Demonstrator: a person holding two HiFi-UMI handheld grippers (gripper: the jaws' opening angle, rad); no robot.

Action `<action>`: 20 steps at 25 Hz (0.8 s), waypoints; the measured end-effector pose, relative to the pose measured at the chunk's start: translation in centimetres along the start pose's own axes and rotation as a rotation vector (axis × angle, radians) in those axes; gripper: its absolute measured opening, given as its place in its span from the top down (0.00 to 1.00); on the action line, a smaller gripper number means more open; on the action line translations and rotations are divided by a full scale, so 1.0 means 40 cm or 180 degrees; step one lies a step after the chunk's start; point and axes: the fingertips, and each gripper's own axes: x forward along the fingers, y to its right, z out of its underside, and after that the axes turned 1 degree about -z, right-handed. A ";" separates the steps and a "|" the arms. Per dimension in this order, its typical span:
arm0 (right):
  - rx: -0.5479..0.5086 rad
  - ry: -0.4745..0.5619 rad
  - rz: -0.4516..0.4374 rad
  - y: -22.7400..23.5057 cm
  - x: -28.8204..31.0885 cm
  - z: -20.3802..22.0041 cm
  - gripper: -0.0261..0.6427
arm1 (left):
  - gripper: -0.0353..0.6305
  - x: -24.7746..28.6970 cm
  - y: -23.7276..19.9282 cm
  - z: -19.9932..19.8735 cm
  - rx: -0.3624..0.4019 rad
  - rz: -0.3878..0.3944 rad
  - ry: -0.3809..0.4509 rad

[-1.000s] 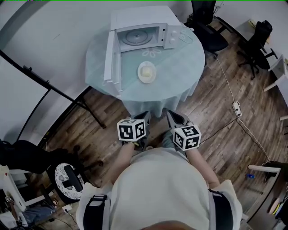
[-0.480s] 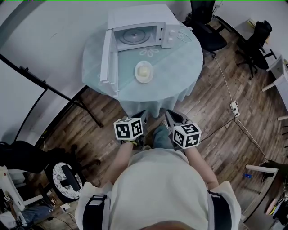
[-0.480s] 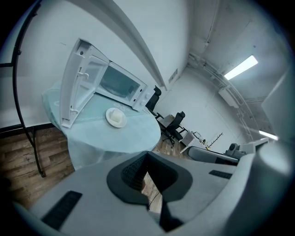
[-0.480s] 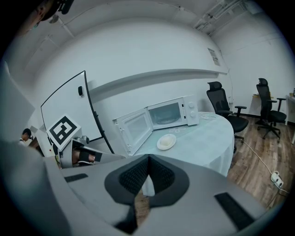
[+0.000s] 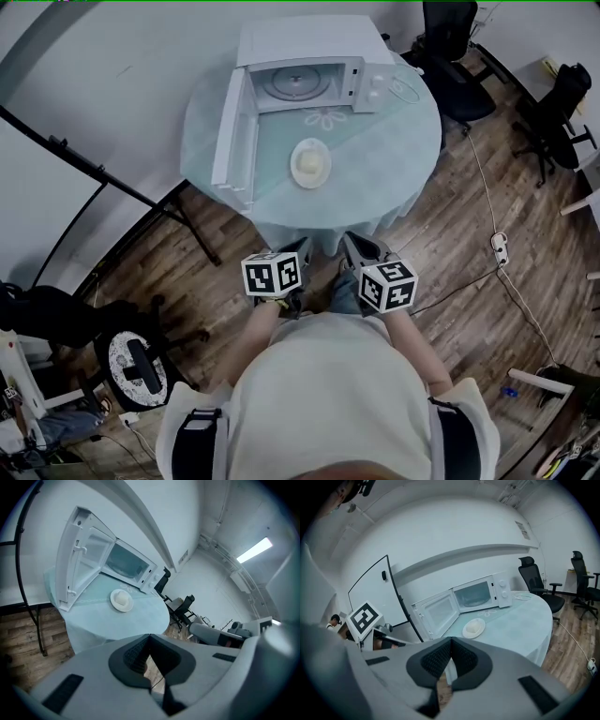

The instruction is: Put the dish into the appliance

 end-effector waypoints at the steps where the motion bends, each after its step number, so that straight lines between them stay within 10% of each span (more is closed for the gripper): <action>1: 0.0000 0.0011 -0.0027 0.009 0.011 -0.014 0.95 | 0.93 0.011 -0.001 -0.009 -0.0022 -0.0004 0.0001; 20: -0.0120 -0.0180 -0.0510 0.193 0.197 -0.177 0.95 | 0.93 0.212 -0.089 -0.179 -0.0491 -0.0361 0.0160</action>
